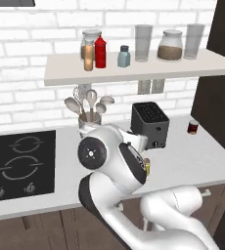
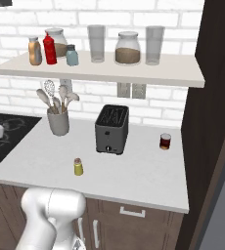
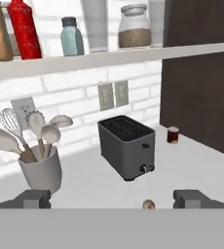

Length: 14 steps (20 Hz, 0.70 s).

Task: Put the shaker and condiment bottle from the counter next to their counterparts in the cabinet.

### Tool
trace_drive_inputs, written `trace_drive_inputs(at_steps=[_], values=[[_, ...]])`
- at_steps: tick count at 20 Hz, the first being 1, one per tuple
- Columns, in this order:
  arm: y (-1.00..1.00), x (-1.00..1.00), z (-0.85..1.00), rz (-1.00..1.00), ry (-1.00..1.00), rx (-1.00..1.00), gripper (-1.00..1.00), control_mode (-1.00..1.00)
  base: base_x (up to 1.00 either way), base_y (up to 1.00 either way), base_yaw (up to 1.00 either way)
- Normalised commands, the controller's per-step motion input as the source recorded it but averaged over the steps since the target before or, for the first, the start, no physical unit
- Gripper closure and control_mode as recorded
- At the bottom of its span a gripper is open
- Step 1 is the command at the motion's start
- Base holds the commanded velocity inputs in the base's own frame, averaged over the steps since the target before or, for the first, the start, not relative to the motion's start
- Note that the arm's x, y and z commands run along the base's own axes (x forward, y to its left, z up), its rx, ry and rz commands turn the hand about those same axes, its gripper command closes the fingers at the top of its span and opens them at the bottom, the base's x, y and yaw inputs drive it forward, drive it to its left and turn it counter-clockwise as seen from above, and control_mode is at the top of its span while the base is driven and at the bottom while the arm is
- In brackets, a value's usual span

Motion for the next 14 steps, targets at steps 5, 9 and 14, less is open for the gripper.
trace_drive_inputs(at_steps=[5, 9, 14], values=[[-0.18, -0.29, -0.77, -0.03, 0.0, 0.0, -1.0, -1.0, 0.0, 0.0, 0.0], [-0.52, -0.42, -0.79, 0.0, 0.0, 0.01, -1.0, -1.0, 0.0, 0.0, 0.0], [-0.46, -0.52, -0.77, 0.0, -0.01, 0.01, -1.0, -1.0, 0.0, 0.0, 0.0]])
